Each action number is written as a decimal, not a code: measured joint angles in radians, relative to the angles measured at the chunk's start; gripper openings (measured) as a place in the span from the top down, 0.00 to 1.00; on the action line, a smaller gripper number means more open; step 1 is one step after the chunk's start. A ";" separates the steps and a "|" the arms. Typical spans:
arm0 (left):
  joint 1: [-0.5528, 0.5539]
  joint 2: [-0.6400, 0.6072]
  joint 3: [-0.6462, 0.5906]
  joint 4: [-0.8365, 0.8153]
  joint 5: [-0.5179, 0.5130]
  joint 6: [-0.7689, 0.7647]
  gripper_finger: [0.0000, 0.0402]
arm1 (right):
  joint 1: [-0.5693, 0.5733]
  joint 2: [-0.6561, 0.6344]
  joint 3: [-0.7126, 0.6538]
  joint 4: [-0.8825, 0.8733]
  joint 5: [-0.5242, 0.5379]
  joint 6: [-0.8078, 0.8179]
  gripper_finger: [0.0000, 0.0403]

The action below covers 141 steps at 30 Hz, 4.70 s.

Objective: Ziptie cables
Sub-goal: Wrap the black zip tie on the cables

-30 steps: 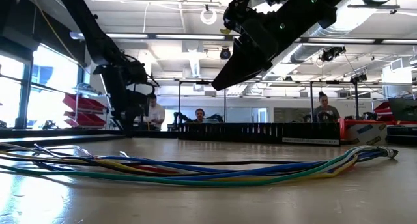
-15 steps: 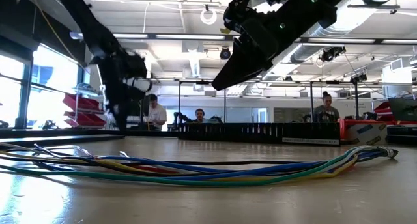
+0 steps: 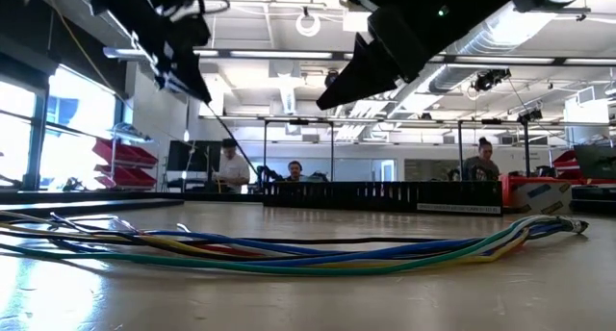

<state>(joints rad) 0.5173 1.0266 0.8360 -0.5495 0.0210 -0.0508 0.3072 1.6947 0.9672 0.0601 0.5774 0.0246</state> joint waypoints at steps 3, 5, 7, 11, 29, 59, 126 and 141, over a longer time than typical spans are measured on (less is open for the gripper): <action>-0.112 -0.062 0.000 -0.002 0.001 -0.070 1.00 | 0.020 0.000 0.000 0.002 0.026 -0.015 0.50; -0.191 -0.094 0.000 0.005 0.001 -0.123 1.00 | 0.026 0.000 0.000 0.001 0.027 -0.008 0.50; -0.273 -0.116 0.000 0.029 0.003 -0.175 1.00 | 0.032 -0.009 0.000 -0.001 0.033 -0.005 0.50; -0.437 -0.143 0.000 0.101 -0.005 -0.268 1.00 | 0.064 -0.033 0.000 0.020 0.029 -0.006 0.50; -0.577 0.189 0.001 0.205 -0.251 -0.167 1.00 | 0.118 0.049 0.000 -0.006 -0.449 0.123 0.50; -1.010 0.737 -0.056 0.669 -0.448 -0.610 1.00 | 0.125 0.274 0.256 -0.256 -0.506 -0.019 0.69; -1.081 0.715 0.030 0.874 -0.681 -0.201 1.00 | 0.255 0.218 0.055 -0.206 0.078 0.542 1.00; -1.116 0.684 0.029 0.853 -0.700 -0.206 1.00 | 0.577 0.109 0.660 -1.623 0.114 0.873 1.00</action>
<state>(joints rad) -0.5989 1.7103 0.8654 0.3035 -0.6790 -0.2569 0.8842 1.8038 1.6268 -1.5625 0.6909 0.8974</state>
